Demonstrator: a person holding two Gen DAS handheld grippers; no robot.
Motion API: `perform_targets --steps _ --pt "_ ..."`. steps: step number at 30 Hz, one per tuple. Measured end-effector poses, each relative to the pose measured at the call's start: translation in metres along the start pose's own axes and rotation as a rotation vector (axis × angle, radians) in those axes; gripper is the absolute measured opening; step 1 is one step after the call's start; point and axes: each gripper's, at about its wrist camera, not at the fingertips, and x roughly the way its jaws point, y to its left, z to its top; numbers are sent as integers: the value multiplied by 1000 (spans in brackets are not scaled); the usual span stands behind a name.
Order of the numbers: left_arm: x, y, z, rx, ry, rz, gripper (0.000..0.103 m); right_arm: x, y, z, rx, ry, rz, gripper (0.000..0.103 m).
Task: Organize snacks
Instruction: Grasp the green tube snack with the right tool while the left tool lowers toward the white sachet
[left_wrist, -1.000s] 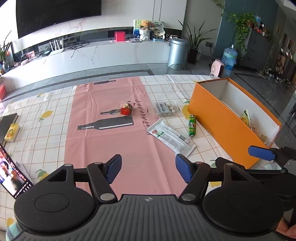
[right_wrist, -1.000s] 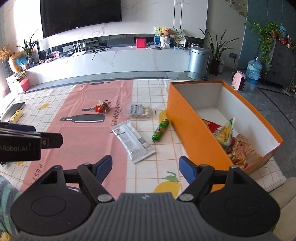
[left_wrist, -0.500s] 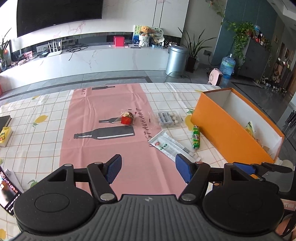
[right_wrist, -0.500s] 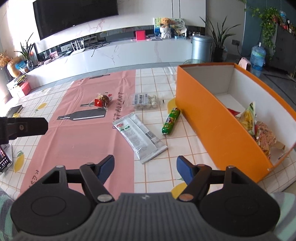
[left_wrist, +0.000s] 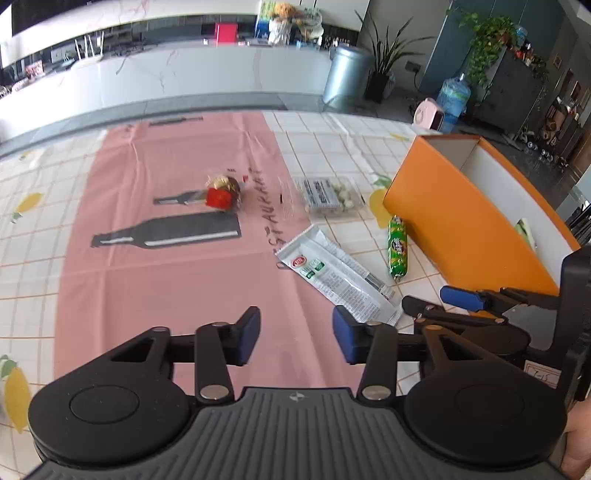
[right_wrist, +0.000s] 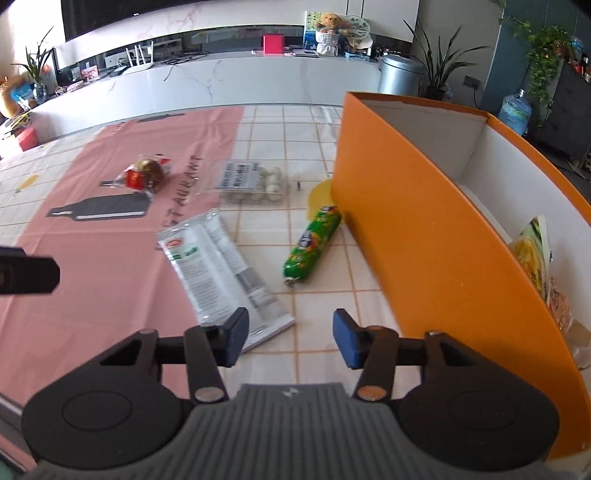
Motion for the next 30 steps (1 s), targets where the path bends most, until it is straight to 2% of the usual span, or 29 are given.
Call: perform_targets --steps 2,5,9,11,15,19,21,25,26,30 --pt "11 0 2 -24 14 -18 42 8 -2 3 -25 11 -31 37" --pt "24 -1 3 -47 26 -40 38 22 -2 5 -74 26 -67 37" --pt "38 -5 1 -21 62 -37 38 31 -1 6 -81 27 -28 37" --pt "42 -3 0 -27 62 -35 38 29 5 5 -102 15 14 37" --pt "51 3 4 -77 83 -35 49 29 15 2 -97 9 122 37" --pt "56 7 7 -99 106 -16 54 29 21 3 -91 18 233 37" --pt "57 8 8 -107 105 -1 61 28 19 3 -69 17 233 37" --pt "62 8 14 -145 87 6 69 25 -2 10 52 -39 145 37" --pt "64 7 16 -156 85 2 69 24 -8 13 85 -53 120 38" --pt "70 7 22 -174 66 6 70 30 -21 25 192 -82 114 38"
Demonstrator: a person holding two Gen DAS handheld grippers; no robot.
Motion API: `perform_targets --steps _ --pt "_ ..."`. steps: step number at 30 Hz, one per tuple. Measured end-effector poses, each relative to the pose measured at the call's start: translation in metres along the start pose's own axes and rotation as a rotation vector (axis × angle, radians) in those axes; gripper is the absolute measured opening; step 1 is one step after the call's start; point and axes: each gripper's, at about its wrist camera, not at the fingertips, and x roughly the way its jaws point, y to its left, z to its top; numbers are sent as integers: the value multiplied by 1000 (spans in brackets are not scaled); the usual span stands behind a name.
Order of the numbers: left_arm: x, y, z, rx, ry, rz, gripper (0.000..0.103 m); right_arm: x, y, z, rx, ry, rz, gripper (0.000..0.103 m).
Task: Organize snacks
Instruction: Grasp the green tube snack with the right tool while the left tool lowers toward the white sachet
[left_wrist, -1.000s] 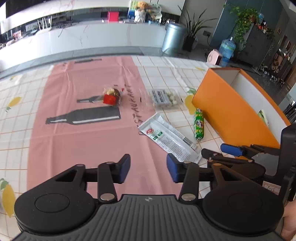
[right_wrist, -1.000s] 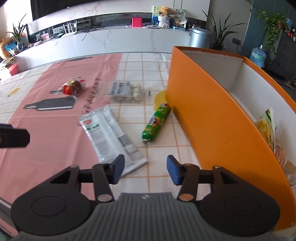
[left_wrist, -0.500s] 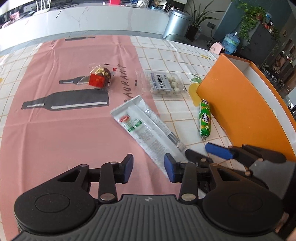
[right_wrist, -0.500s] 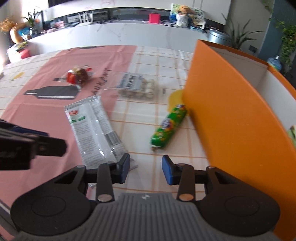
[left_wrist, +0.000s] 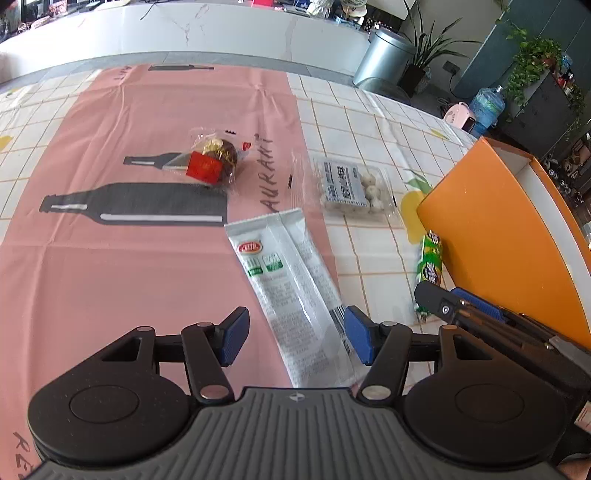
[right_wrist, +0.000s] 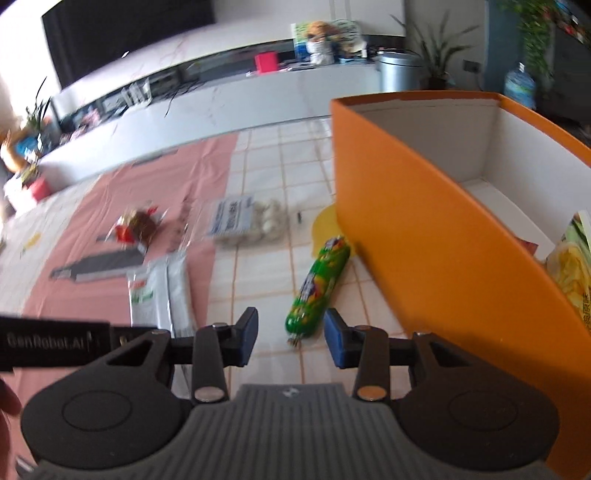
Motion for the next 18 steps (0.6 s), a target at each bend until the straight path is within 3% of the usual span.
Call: perform_targets --steps 3,8,10,15,16,18 --pt "1 2 3 -7 -7 27 70 11 3 6 9 -9 -48 38" --pt "3 5 5 -20 -10 0 69 25 4 11 34 -9 -76 35" --pt "5 5 5 -13 -2 -4 69 26 4 11 19 -8 -71 19" --pt "2 11 5 -32 1 -27 66 23 14 6 -42 25 67 20" --pt "1 13 5 -35 -2 -20 59 22 19 3 -62 34 104 20" --pt "-4 18 4 -35 -5 10 58 20 26 -2 -89 47 161 19"
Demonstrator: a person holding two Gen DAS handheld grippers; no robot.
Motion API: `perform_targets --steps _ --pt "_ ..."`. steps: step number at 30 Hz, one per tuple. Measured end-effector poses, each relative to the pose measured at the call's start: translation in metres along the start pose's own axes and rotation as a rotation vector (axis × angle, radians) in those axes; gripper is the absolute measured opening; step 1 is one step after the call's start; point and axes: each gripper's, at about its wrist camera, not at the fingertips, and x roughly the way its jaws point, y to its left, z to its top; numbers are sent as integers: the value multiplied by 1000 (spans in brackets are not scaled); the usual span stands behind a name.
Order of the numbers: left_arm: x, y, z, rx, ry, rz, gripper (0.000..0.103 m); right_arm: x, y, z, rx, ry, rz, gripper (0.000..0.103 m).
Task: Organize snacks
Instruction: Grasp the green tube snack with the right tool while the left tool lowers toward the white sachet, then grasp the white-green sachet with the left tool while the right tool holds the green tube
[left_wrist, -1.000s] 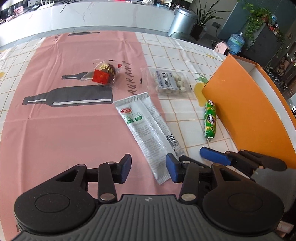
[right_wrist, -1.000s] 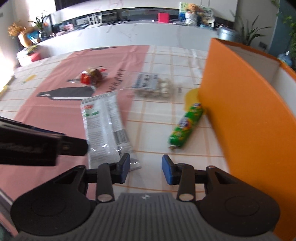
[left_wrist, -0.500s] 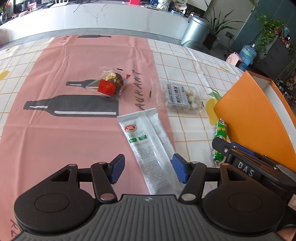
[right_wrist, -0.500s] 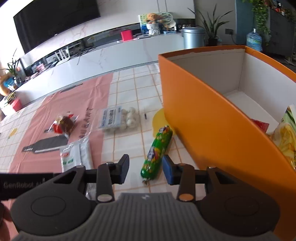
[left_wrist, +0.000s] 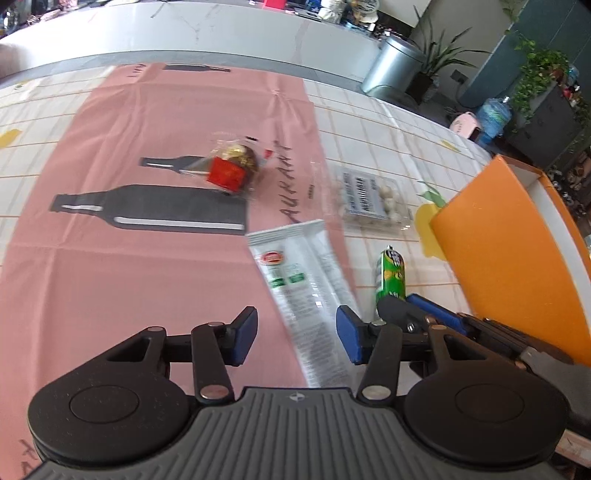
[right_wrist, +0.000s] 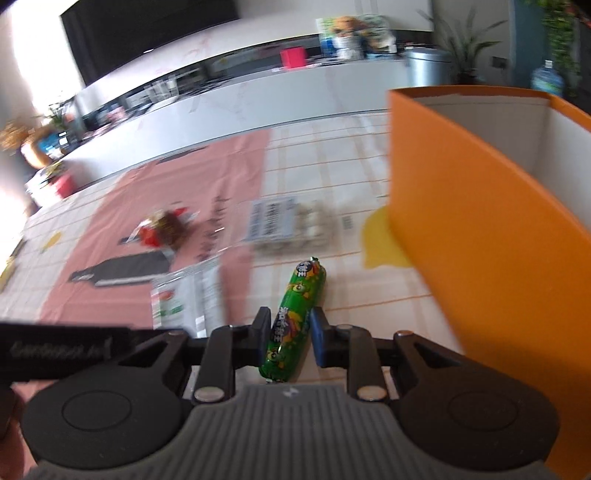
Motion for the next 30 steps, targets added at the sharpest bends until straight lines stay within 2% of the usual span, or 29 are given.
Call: perform_targets --steps 5,7,11,14,18,22,27,30 --pt "-8 18 -2 -30 1 7 58 -1 20 -11 -74 25 102 20" --pt "-11 20 -2 -25 -1 9 58 -2 29 -14 -106 21 106 19" --pt "-14 15 -1 36 -9 17 64 -6 39 -20 -162 2 56 20" --pt "-13 10 -1 60 -8 15 70 -8 42 -24 -213 -16 -12 21" --pt "-7 4 -1 68 -5 5 71 -9 33 -22 -196 -20 -71 23" --pt "2 -6 0 127 -8 41 77 -8 26 -20 -192 -30 -122 26" --pt "13 -13 4 132 12 24 81 -6 27 -19 -234 -42 -140 26" --pt "20 -15 5 131 10 47 82 -4 27 -17 -240 -43 -138 26"
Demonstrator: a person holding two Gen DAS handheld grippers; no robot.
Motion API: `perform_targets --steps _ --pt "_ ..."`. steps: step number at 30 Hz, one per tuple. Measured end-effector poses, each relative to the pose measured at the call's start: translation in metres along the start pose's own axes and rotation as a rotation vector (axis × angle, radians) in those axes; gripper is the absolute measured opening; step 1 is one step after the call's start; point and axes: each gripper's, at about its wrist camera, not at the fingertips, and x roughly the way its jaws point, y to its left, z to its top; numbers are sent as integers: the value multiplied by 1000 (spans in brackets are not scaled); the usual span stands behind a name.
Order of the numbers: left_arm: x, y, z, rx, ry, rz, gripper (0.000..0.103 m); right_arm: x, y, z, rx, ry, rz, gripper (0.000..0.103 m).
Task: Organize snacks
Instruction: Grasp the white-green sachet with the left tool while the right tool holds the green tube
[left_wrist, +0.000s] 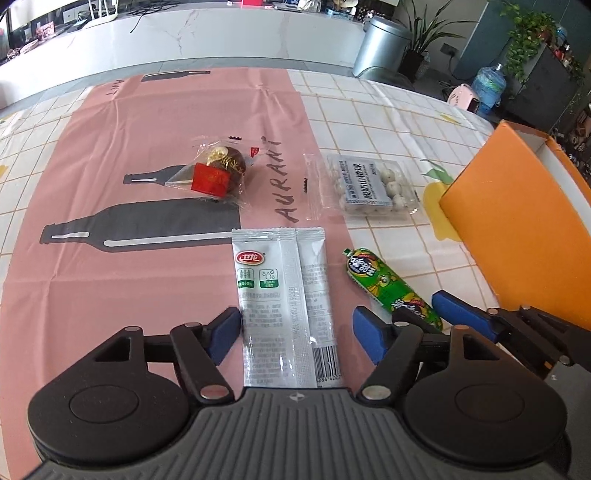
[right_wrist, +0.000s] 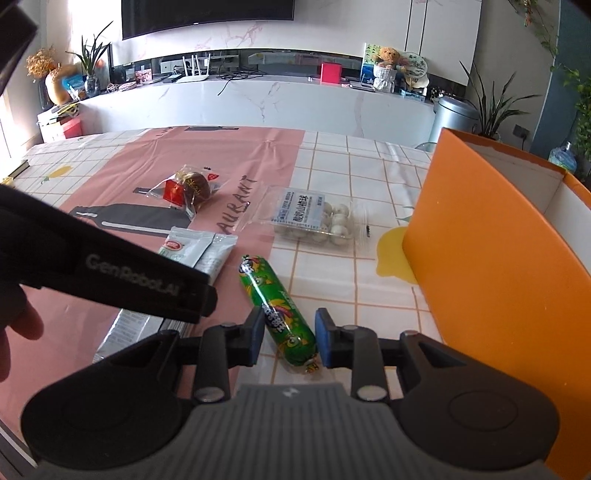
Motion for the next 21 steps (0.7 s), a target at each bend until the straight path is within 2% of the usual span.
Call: perform_targets --steps 3,6,8,10,12,16,21 --pt "3 -6 0 49 -7 51 82 1 -1 0 13 17 18 28" --pt "3 -10 -4 123 3 113 82 3 -5 -2 57 63 69 23" --pt "0 -4 -7 120 15 123 81 2 -7 -4 79 70 87 23" --pt "-5 4 -9 104 20 118 74 0 -6 -5 82 67 90 24" --pt "-8 7 -11 131 19 129 74 -2 -4 -4 77 52 77 25" --pt "-11 14 -16 155 22 121 79 1 0 2 37 10 57 25" --pt "-10 15 -22 158 -21 115 84 9 0 8 46 -7 79 25"
